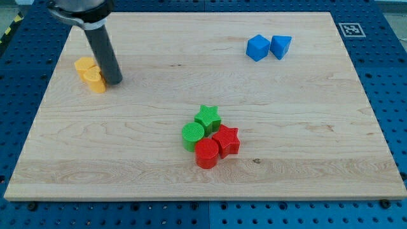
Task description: Move the blue cube to the center
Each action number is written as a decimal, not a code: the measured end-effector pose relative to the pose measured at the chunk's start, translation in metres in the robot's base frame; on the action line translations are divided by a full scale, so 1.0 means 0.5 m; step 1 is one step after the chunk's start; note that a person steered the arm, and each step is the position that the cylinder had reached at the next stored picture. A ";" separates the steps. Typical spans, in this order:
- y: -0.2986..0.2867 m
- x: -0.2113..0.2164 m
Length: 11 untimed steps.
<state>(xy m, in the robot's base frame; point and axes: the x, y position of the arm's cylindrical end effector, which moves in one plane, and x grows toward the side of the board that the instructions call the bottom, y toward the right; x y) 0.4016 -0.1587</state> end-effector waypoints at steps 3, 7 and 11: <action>0.477 0.000; 0.820 -0.192; 0.466 -0.166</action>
<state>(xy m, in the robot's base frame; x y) 0.3186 0.0743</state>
